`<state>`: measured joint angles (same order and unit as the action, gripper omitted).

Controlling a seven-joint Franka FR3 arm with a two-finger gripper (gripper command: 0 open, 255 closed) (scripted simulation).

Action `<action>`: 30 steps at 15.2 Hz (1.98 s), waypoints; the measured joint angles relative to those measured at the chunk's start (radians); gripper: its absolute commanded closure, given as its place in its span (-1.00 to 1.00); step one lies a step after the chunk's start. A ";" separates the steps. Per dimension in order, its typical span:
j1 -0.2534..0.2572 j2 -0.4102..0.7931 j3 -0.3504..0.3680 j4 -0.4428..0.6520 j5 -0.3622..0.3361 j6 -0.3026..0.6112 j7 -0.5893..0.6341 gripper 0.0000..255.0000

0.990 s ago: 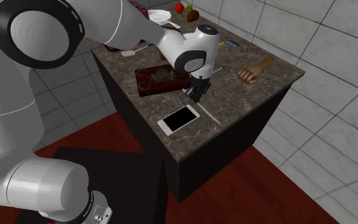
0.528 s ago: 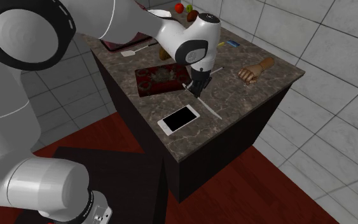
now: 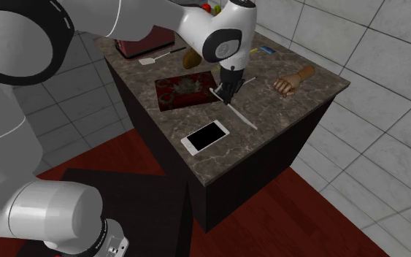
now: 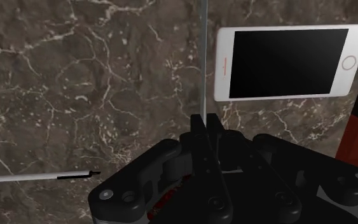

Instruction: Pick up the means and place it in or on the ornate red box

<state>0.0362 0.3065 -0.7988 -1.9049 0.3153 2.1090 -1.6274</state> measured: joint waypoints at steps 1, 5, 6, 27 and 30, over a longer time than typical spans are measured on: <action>0.001 -0.005 -0.002 0.009 -0.005 -0.012 0.004 1.00; 0.008 -0.026 -0.012 0.039 -0.028 -0.055 0.020 1.00; 0.011 -0.034 -0.016 0.043 -0.036 -0.066 0.025 1.00; 0.211 0.100 0.119 0.321 0.000 -0.191 0.408 1.00; 0.209 0.129 0.130 0.335 0.016 -0.181 0.414 1.00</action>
<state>0.2457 0.4353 -0.6684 -1.5695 0.3309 1.9282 -1.2132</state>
